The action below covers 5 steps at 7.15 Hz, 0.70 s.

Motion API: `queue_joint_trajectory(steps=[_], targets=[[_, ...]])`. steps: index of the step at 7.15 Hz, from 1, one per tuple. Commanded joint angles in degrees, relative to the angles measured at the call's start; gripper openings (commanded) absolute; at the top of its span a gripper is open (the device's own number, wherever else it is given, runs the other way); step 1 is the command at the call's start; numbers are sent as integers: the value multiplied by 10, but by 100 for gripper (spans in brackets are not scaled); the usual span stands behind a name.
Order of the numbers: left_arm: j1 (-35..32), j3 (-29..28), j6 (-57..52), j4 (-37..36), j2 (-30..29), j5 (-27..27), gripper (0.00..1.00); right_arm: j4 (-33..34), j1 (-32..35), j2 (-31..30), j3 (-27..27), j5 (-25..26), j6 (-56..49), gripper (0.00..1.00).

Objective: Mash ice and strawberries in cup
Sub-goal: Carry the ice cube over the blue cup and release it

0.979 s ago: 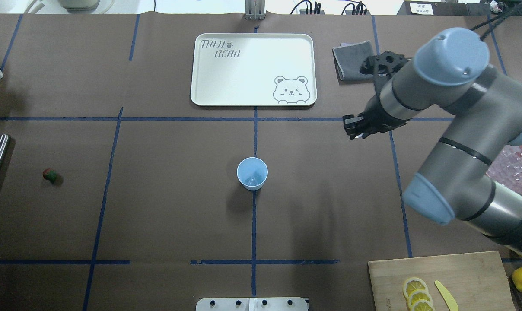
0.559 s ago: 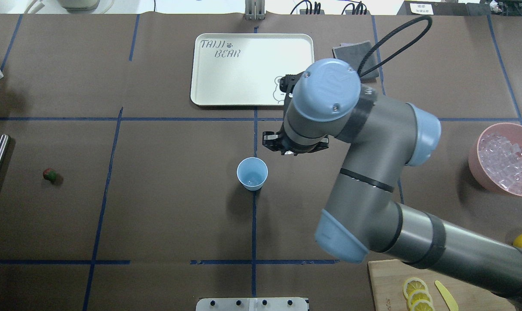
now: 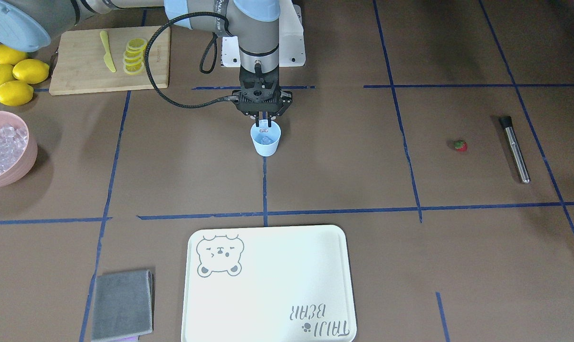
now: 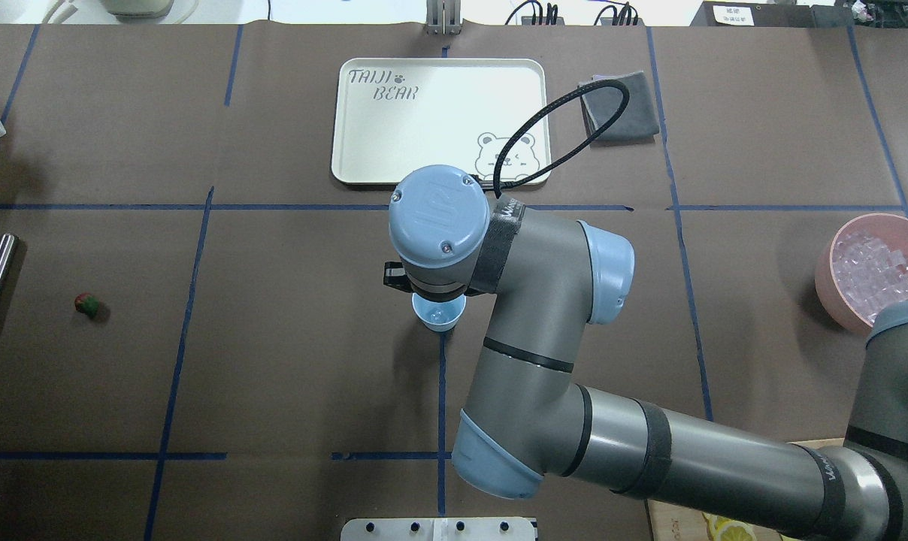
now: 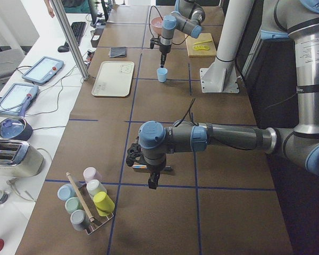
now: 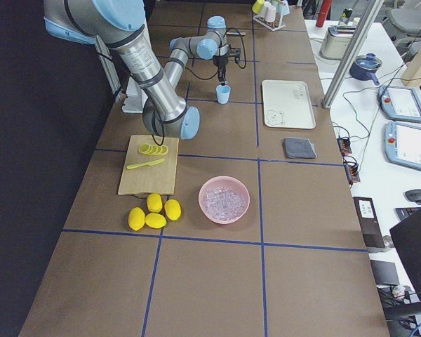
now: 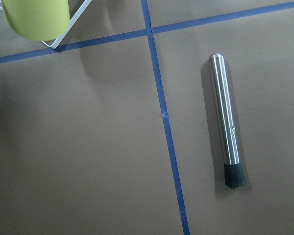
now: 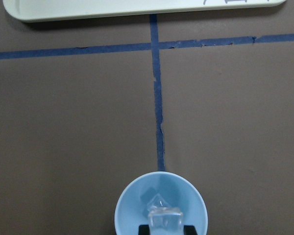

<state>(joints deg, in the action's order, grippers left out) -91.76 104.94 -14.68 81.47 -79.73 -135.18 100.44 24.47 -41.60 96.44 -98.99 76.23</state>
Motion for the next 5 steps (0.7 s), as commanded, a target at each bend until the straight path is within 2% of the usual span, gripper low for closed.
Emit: queue_joint_trajectory(steps=[1,2,5], targets=[[0,0,0,1,-1,0,100,-2,-8,-3,-2,7,-4,30],[0,-1,0,1,-1,0,100,-3,-16,-7,1,21,1,99],[0,-1,0,-1,0,0,100,-3,-16,-5,4,24,0,99]])
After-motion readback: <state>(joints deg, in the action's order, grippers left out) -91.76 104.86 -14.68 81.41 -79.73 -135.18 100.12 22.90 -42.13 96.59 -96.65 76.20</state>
